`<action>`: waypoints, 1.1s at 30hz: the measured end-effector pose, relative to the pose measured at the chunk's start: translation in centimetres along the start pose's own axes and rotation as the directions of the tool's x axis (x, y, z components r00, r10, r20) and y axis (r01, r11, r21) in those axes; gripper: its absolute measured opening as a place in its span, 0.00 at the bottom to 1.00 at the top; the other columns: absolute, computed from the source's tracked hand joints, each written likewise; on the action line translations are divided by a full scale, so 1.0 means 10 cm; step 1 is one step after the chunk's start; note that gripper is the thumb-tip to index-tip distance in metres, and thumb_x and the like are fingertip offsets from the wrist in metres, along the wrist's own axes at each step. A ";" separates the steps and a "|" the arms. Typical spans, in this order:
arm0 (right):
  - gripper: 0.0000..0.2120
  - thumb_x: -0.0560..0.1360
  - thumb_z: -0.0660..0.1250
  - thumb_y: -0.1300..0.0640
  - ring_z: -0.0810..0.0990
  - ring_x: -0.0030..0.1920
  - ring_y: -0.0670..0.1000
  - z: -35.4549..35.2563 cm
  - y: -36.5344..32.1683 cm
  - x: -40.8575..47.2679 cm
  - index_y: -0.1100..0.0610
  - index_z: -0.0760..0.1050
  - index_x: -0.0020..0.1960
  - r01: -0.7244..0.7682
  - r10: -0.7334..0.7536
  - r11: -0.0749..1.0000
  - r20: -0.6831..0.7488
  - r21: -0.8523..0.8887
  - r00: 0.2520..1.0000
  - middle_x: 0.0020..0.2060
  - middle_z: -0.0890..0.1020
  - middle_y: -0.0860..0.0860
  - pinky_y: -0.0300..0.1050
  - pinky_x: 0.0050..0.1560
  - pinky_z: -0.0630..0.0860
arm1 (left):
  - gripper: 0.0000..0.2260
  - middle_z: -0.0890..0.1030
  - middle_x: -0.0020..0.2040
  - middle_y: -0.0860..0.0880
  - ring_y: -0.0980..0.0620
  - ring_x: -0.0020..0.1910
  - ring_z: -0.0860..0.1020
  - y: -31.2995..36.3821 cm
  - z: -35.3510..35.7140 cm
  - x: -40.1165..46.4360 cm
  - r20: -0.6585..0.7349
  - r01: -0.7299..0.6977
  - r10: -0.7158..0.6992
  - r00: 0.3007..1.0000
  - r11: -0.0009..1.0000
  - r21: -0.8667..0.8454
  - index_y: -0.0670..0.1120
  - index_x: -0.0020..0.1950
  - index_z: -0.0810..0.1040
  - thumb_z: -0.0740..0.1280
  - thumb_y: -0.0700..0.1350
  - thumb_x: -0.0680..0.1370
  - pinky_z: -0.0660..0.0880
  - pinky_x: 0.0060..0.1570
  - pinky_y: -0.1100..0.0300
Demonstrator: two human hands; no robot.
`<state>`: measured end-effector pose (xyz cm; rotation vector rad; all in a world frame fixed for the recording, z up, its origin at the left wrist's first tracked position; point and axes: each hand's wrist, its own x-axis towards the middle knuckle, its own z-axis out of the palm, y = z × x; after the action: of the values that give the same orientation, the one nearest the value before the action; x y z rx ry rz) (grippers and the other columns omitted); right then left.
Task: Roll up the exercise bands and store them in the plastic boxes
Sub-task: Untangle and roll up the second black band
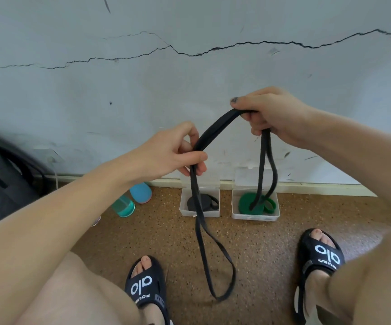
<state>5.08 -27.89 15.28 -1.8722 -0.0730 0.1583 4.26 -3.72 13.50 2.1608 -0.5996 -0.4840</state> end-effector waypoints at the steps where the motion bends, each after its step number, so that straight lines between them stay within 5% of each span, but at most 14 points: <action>1: 0.21 0.81 0.68 0.53 0.58 0.24 0.49 -0.02 0.01 0.00 0.56 0.67 0.32 -0.004 0.004 1.000 -0.005 -0.005 1.000 0.23 0.60 0.48 0.44 0.36 0.63 | 0.08 0.88 0.44 0.44 0.47 0.46 0.87 0.00 -0.01 -0.01 0.004 -0.015 0.015 1.000 1.000 -0.012 0.40 0.53 0.69 0.67 0.41 0.82 0.83 0.48 0.54; 10: 0.21 0.80 0.68 0.53 0.60 0.23 0.48 -0.05 0.05 0.03 0.57 0.68 0.32 -0.007 0.006 0.999 -0.028 -0.043 1.000 0.22 0.62 0.47 0.43 0.35 0.64 | 0.10 0.85 0.48 0.43 0.49 0.50 0.85 -0.03 -0.04 -0.02 0.032 -0.005 0.011 0.999 0.984 -0.179 0.33 0.58 0.75 0.66 0.40 0.82 0.80 0.52 0.61; 20: 0.20 0.80 0.68 0.54 0.60 0.23 0.47 -0.09 0.04 0.03 0.57 0.68 0.32 0.014 -0.016 0.999 -0.051 -0.033 0.999 0.21 0.62 0.45 0.43 0.36 0.65 | 0.07 0.84 0.47 0.47 0.48 0.52 0.85 -0.07 -0.02 0.00 0.050 0.097 -0.086 0.995 0.945 -0.311 0.41 0.52 0.77 0.62 0.43 0.84 0.80 0.55 0.60; 27: 0.20 0.80 0.68 0.53 0.61 0.23 0.47 -0.10 0.04 0.03 0.58 0.69 0.32 0.025 -0.025 1.000 -0.089 -0.005 0.996 0.20 0.62 0.45 0.44 0.38 0.66 | 0.09 0.84 0.46 0.43 0.49 0.45 0.85 -0.02 -0.07 -0.01 -0.030 0.031 -0.039 0.999 0.970 -0.241 0.40 0.60 0.72 0.67 0.39 0.82 0.81 0.48 0.59; 33: 0.20 0.80 0.68 0.53 0.62 0.22 0.47 -0.09 0.05 0.03 0.58 0.69 0.32 0.028 -0.029 1.000 -0.106 -0.010 0.994 0.20 0.63 0.44 0.43 0.39 0.67 | 0.07 0.84 0.46 0.55 0.58 0.46 0.83 -0.07 0.00 0.03 -0.017 -0.025 0.028 0.999 0.989 0.147 0.50 0.56 0.80 0.71 0.49 0.79 0.80 0.53 0.61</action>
<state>5.54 -28.87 15.06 -1.8843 -0.0273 0.0393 4.69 -3.51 12.89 2.2908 -0.6708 -0.4161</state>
